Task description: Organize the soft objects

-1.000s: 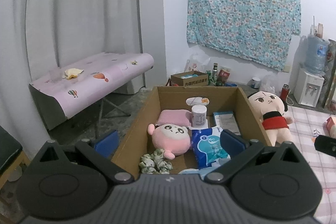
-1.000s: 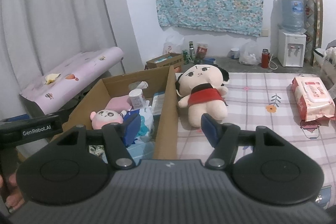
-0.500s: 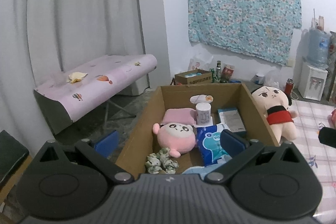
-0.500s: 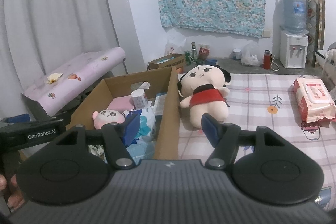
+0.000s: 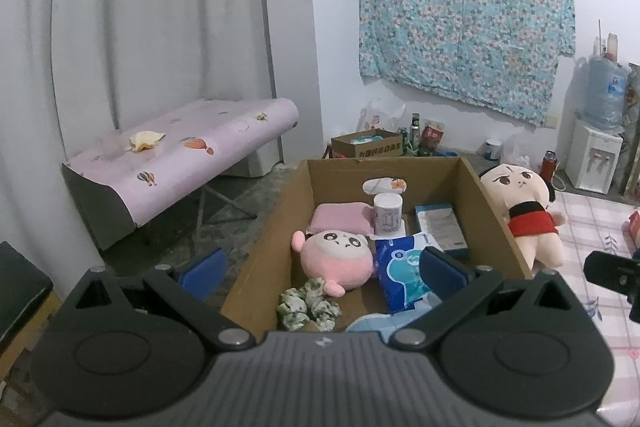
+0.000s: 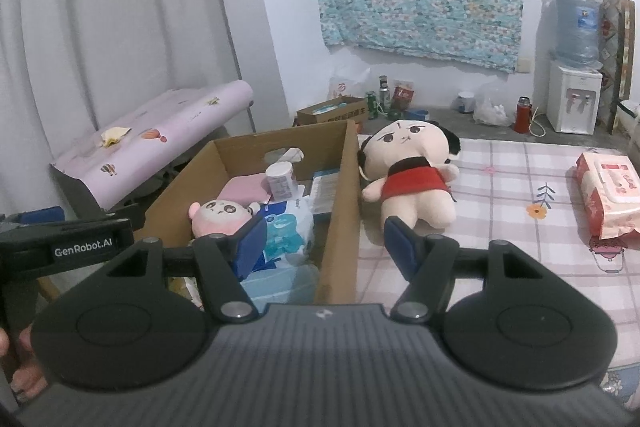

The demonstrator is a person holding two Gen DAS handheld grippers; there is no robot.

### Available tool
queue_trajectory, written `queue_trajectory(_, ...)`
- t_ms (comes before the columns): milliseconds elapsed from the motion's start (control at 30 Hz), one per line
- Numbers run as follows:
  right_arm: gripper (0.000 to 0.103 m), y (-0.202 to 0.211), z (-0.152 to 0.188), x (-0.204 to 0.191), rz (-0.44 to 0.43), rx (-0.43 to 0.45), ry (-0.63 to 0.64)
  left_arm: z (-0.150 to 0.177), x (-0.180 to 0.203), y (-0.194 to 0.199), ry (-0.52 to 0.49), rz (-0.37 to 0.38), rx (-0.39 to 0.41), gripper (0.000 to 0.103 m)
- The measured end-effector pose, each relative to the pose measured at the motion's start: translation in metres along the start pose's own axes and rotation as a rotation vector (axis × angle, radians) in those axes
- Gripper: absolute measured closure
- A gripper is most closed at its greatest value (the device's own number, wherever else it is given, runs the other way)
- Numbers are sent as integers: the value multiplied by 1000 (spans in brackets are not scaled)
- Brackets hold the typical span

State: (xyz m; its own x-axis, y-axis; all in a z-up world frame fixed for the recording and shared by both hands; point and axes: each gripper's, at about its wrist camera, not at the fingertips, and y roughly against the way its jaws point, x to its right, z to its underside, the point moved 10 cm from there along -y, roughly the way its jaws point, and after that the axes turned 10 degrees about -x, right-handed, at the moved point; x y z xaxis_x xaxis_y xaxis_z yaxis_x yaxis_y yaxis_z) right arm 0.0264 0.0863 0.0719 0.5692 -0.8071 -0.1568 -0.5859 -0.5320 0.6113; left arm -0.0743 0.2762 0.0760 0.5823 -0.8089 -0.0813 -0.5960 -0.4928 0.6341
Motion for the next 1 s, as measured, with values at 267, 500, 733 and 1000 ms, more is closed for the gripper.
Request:
queue_trajectory(267, 38, -1, 1, 1, -6, -5, -11, -1, 2, 0, -5, -2, -3, 0)
queue_trajectory(500, 38, -6, 4, 1, -11, -17, -11, 0, 4, -4, -8, -7, -13, 0)
queue_trajectory(733, 38, -9, 2, 1, -5, -12, -7, 2, 6, -9, -3, 5, -15, 0)
queue_trajectory(1000, 38, -13, -1, 1, -14, -20, -14, 3, 10, -13, -18, 10, -22, 0)
